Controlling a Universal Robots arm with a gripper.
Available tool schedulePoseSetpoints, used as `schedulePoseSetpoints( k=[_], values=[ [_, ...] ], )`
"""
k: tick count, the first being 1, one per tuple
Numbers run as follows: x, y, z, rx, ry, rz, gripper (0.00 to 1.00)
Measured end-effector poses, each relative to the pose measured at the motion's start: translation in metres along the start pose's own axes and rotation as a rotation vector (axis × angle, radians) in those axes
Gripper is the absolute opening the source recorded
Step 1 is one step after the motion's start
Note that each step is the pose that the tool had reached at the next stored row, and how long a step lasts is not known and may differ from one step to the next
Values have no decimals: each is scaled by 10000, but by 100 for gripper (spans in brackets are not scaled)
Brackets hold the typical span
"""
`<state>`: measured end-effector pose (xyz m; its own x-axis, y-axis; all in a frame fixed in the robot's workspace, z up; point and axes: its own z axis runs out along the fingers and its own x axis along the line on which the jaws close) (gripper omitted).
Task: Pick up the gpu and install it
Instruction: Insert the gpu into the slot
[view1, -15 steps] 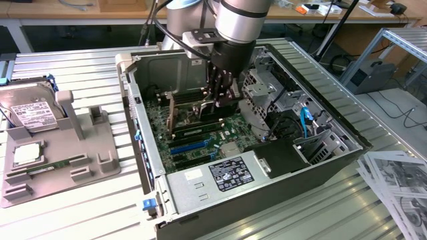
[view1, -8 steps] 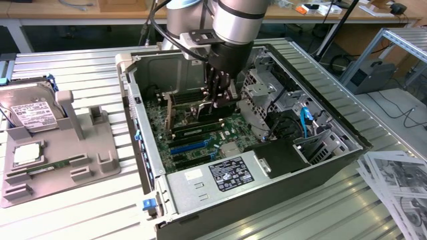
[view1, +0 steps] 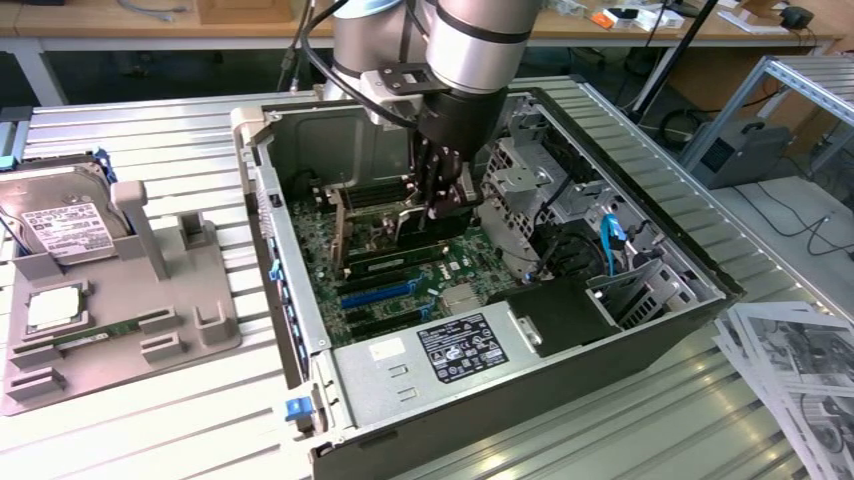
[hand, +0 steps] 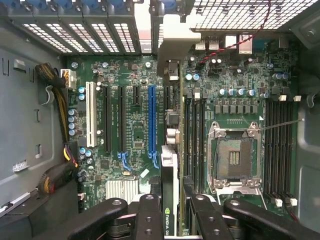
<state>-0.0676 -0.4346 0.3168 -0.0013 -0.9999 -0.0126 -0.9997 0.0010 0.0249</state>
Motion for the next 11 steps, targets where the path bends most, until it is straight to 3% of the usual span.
schedulePoseSetpoints(
  k=[11],
  values=[
    [10,-1,3,-1,-6,-167,27]
  ],
)
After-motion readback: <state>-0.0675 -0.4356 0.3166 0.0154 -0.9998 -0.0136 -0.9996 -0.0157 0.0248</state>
